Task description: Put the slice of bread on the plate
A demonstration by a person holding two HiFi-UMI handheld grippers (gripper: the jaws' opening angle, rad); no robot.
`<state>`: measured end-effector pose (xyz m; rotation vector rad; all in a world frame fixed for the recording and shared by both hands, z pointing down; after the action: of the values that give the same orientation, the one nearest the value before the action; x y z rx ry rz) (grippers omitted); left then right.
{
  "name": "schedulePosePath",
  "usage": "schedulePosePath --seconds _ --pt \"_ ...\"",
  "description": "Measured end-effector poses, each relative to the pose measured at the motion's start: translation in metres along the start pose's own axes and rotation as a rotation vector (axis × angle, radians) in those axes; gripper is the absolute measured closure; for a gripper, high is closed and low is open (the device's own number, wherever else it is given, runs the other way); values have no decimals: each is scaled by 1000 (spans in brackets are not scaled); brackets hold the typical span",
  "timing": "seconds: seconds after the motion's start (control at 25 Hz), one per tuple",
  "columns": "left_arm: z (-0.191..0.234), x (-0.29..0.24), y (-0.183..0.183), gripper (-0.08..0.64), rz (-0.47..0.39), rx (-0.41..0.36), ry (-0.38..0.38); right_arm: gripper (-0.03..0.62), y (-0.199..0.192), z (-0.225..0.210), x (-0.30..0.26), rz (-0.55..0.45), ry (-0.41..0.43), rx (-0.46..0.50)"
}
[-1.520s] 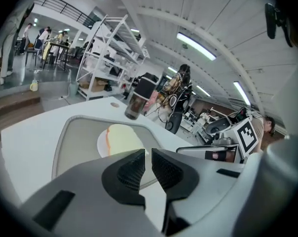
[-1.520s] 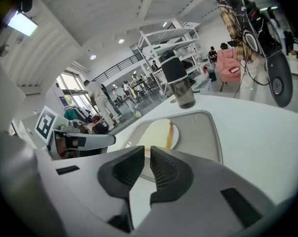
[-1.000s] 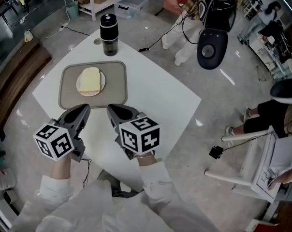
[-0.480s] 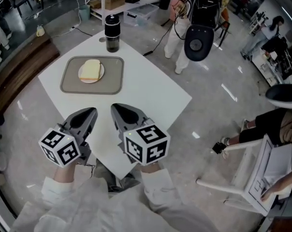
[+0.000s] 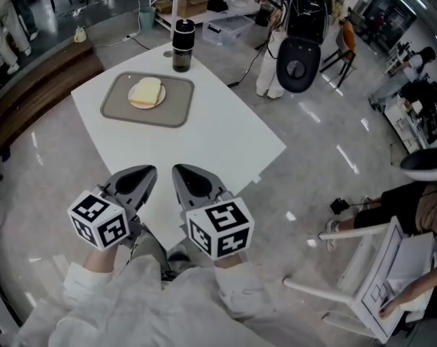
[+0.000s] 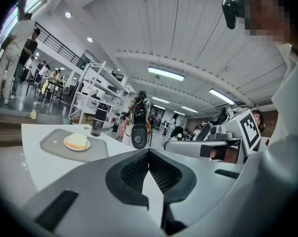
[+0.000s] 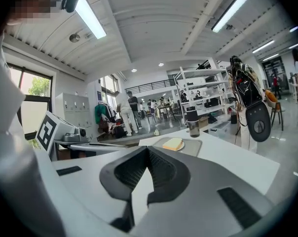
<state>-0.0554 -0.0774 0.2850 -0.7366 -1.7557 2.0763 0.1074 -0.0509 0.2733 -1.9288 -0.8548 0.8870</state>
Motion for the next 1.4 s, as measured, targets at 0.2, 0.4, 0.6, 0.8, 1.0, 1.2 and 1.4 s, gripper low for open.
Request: schedulePosePath --seconds 0.2,0.4,0.6,0.8,1.0,1.2,1.4 --pt "-17 6 -15 551 38 5 12 578 -14 1 14 16 -7 12" --pt "-20 9 -14 551 74 -17 11 578 -15 6 9 23 -17 23" --pt "-14 16 -4 551 65 -21 -5 578 -8 11 -1 17 -23 19" --pt "-4 27 5 551 61 -19 -17 578 -3 26 -7 15 -35 25" --pt "-7 27 4 551 66 -25 -35 578 -9 33 -5 26 -48 31" --pt "-12 25 5 551 70 -27 -55 578 -10 35 1 22 -56 43" --pt "-17 26 4 551 71 -25 -61 578 -13 36 8 20 -66 48"
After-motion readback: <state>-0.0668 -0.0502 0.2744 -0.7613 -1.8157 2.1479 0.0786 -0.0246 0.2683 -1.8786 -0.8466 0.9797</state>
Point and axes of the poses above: the fingertips, and each gripper's own axes: x backward along the fingers, z to its left, y out of its top, the point moved 9 cm from there along x, backward along the fingers, and after that the axes turned 13 degrees about -x, right-handed, at the moved point
